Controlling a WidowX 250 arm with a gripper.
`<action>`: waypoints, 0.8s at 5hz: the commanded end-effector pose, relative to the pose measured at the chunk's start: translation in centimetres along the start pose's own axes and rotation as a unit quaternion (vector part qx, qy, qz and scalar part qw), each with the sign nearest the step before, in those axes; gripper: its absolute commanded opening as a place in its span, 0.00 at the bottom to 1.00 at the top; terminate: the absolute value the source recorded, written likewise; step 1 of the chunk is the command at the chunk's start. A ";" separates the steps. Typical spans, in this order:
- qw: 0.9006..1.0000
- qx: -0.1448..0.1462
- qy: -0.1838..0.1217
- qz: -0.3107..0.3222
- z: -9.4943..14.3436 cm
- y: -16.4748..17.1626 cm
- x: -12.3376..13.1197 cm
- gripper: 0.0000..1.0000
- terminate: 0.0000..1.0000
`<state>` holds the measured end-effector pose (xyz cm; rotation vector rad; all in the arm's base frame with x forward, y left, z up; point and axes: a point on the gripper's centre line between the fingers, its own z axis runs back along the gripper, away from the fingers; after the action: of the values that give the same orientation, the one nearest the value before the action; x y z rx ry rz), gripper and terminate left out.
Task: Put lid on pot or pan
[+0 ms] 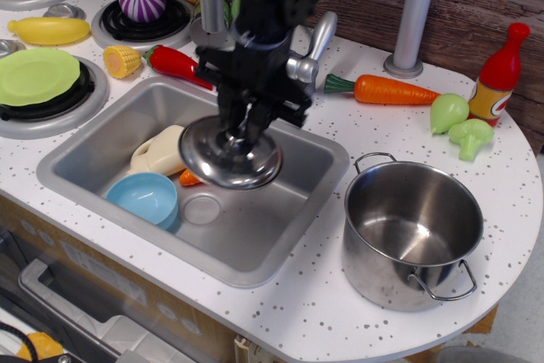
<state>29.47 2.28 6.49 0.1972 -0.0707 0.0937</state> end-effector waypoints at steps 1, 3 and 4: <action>0.998 -0.005 -0.043 0.053 6.5 -2.7 0.5 0.00 0.00; 0.994 -0.020 -0.055 0.096 7.9 -9.8 -0.1 0.00 0.00; 0.990 -0.045 -0.059 0.118 8.1 -11.8 -0.9 0.00 0.00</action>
<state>28.86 -11.61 10.78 0.1222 -0.1793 0.3210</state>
